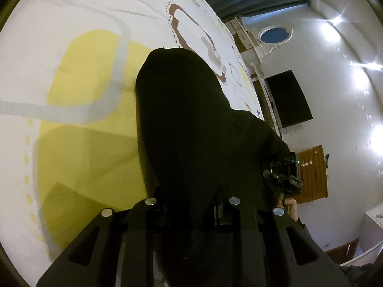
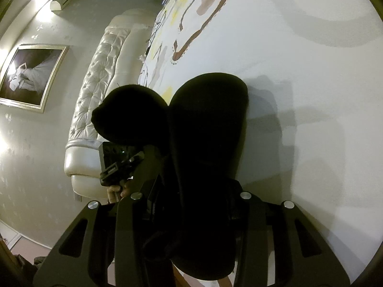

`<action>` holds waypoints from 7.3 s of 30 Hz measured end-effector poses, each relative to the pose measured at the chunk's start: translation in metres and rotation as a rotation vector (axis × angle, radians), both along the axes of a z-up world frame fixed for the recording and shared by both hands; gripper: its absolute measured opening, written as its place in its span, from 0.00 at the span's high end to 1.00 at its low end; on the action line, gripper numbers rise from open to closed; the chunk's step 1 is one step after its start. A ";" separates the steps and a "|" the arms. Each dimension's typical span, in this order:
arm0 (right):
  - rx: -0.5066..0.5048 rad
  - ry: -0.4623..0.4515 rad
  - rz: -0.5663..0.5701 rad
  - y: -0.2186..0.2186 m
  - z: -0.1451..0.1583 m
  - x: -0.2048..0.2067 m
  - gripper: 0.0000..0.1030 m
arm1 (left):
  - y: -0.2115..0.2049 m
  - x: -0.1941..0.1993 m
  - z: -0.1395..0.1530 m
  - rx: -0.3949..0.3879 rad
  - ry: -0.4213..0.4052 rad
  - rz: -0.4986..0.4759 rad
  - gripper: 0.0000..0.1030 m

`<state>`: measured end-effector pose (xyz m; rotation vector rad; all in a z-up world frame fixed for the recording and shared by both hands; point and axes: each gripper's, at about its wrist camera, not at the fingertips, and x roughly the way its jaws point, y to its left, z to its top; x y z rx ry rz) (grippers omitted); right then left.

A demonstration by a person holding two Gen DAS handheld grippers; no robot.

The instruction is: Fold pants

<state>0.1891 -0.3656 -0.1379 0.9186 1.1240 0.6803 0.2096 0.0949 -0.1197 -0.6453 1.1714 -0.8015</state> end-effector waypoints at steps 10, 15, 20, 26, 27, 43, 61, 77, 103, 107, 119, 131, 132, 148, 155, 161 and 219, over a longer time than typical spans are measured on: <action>0.004 0.001 0.001 0.012 0.001 0.012 0.63 | 0.012 -0.004 -0.001 -0.004 0.005 0.020 0.77; 0.017 0.001 -0.008 0.021 -0.001 0.023 0.63 | 0.018 -0.008 -0.002 -0.010 0.007 0.031 0.77; 0.028 0.002 -0.012 0.024 -0.001 0.030 0.63 | 0.021 -0.007 -0.003 -0.009 0.007 0.031 0.77; 0.045 0.003 -0.018 0.030 -0.004 0.038 0.63 | 0.027 -0.006 -0.004 -0.012 0.009 0.027 0.76; 0.047 0.004 -0.019 0.029 -0.005 0.039 0.63 | 0.028 -0.006 -0.004 -0.013 0.010 0.027 0.76; 0.070 -0.003 -0.038 0.024 -0.012 0.042 0.63 | 0.028 -0.003 -0.004 -0.032 0.021 0.023 0.75; 0.102 0.008 -0.033 0.018 -0.020 0.046 0.64 | 0.024 0.001 -0.009 -0.068 0.039 0.017 0.72; 0.093 0.023 -0.042 0.006 -0.019 0.040 0.62 | 0.015 -0.006 -0.003 -0.033 0.013 0.021 0.59; 0.048 0.056 -0.273 -0.055 -0.016 -0.019 0.53 | 0.041 -0.085 0.027 0.308 -0.158 0.263 0.23; 0.061 0.059 -0.329 -0.064 -0.018 -0.048 0.53 | 0.047 -0.116 0.026 0.355 -0.182 0.311 0.23; -0.226 0.004 -0.413 -0.017 0.009 -0.144 0.31 | 0.017 -0.210 0.035 0.416 -0.220 0.377 0.23; -0.849 -0.207 -0.319 0.115 0.052 -0.204 0.28 | -0.048 -0.267 0.060 0.636 -0.388 0.430 0.18; -0.870 -0.221 -0.313 0.121 0.054 -0.206 0.28 | -0.052 -0.269 0.060 0.655 -0.399 0.425 0.18; -0.911 -0.308 -0.295 0.143 0.077 -0.220 0.27 | -0.061 -0.299 0.062 0.741 -0.449 0.394 0.18; -0.895 -0.308 -0.289 0.145 0.077 -0.223 0.27 | -0.066 -0.302 0.063 0.754 -0.453 0.380 0.17; -0.884 -0.305 -0.284 0.146 0.077 -0.225 0.27 | -0.071 -0.302 0.066 0.753 -0.463 0.369 0.17; -0.829 -0.294 -0.256 0.154 0.075 -0.232 0.26 | -0.081 -0.291 0.084 0.839 -0.484 0.452 0.14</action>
